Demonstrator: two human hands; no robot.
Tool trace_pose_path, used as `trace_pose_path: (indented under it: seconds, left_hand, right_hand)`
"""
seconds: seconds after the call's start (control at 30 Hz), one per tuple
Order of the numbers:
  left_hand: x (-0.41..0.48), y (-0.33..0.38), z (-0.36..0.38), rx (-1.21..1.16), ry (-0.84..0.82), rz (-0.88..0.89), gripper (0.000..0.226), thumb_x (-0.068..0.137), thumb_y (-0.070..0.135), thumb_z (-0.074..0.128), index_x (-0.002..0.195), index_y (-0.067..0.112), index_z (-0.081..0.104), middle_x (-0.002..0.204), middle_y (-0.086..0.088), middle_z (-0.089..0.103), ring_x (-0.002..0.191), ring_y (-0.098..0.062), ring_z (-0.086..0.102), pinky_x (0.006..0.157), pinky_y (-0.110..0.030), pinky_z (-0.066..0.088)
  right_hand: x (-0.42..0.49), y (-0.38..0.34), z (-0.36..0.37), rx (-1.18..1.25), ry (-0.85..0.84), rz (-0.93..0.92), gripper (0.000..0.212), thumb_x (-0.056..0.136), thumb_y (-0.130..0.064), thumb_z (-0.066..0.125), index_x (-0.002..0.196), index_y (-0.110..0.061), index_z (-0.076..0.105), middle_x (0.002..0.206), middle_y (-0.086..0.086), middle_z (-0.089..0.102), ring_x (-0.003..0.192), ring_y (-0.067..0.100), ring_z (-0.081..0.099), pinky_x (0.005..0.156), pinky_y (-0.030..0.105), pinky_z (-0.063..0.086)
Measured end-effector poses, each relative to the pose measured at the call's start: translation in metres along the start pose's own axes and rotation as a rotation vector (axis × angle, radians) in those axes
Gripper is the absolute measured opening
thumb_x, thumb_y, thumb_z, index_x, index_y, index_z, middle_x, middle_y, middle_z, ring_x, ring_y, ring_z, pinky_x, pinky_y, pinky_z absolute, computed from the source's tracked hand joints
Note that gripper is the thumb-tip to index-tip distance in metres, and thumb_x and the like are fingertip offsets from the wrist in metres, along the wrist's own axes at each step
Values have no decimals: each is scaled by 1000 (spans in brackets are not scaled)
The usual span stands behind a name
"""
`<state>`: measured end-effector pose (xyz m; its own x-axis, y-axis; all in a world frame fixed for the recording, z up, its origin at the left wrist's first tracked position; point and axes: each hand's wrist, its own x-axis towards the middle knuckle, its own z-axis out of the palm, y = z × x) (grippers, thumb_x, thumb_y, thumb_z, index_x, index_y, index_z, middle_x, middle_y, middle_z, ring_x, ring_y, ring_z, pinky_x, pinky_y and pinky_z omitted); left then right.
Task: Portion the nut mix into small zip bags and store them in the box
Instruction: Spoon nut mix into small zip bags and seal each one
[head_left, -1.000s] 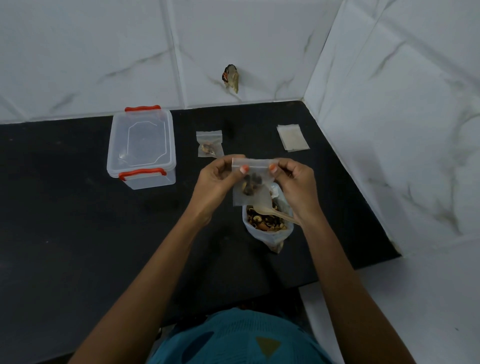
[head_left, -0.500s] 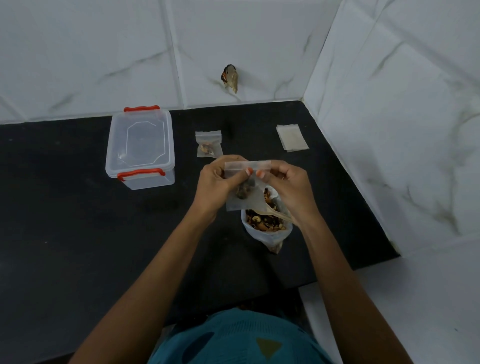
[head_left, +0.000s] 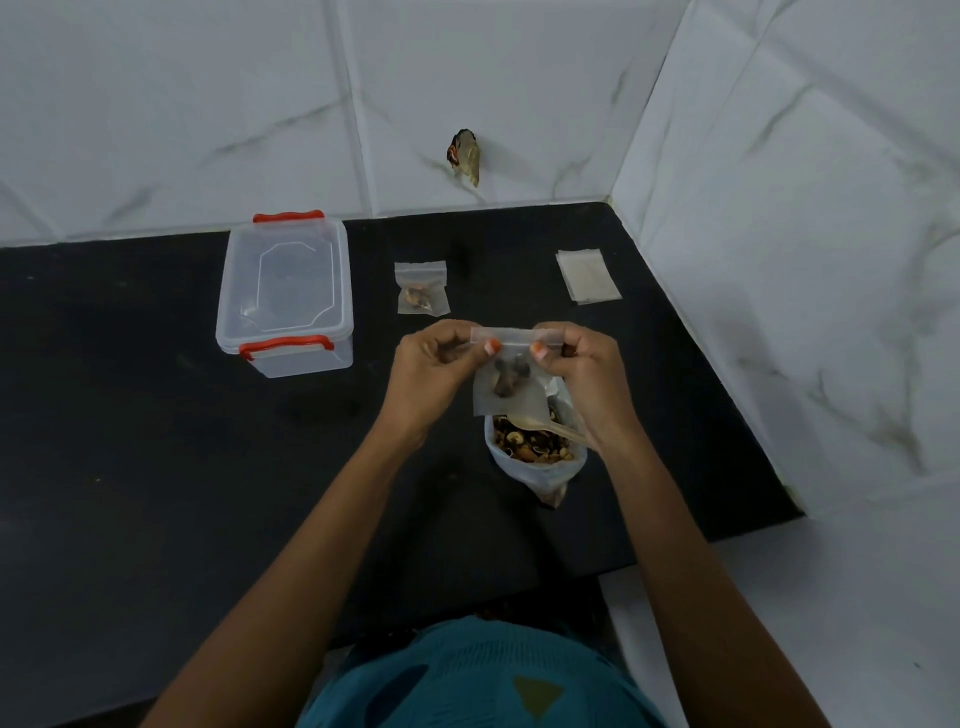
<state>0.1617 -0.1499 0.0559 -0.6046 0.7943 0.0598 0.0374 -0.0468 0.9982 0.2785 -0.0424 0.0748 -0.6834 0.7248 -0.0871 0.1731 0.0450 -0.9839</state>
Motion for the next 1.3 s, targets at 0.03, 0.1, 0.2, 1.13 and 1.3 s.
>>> trace_pose_path:
  seconds: [0.03, 0.1, 0.2, 1.13, 1.3]
  left_hand:
    - [0, 0, 0, 11, 11, 10, 9, 85, 6, 59, 93, 9, 64, 94, 0, 65, 89, -2, 65, 75, -16, 52]
    - [0, 0, 1, 11, 45, 25, 9, 85, 6, 60, 91, 10, 64, 92, 1, 66, 88, -2, 65, 74, -15, 51]
    - [0, 0, 0, -34, 107, 3, 12, 85, 6, 60, 90, 15, 65, 90, 3, 66, 84, 1, 66, 71, -12, 51]
    - [58, -44, -9, -158, 146, -238, 14, 91, 11, 51, 100, 12, 62, 103, -3, 67, 98, -14, 66, 88, -33, 53]
    - [96, -56, -9, -134, 99, -325, 16, 94, 12, 47, 101, 16, 61, 102, 1, 65, 98, -11, 64, 90, -33, 51]
  right_hand:
    - [-1, 1, 0, 5, 6, 4, 13, 87, -2, 56, 94, -10, 64, 86, -4, 61, 80, 2, 60, 67, 11, 49]
    - [-2, 2, 0, 9, 26, 11, 11, 86, -8, 59, 90, -16, 64, 88, -5, 64, 83, 3, 61, 71, 14, 51]
    - [-2, 3, -3, 45, 39, 27, 13, 84, -12, 63, 91, -23, 64, 94, -4, 67, 91, 8, 64, 80, 21, 54]
    - [74, 29, 7, 70, 55, 205, 19, 84, -4, 61, 96, -18, 61, 100, 2, 67, 94, 14, 65, 80, 28, 55]
    - [120, 48, 10, 122, 105, 297, 17, 85, -2, 60, 96, -14, 62, 101, 8, 67, 96, 18, 64, 84, 32, 54]
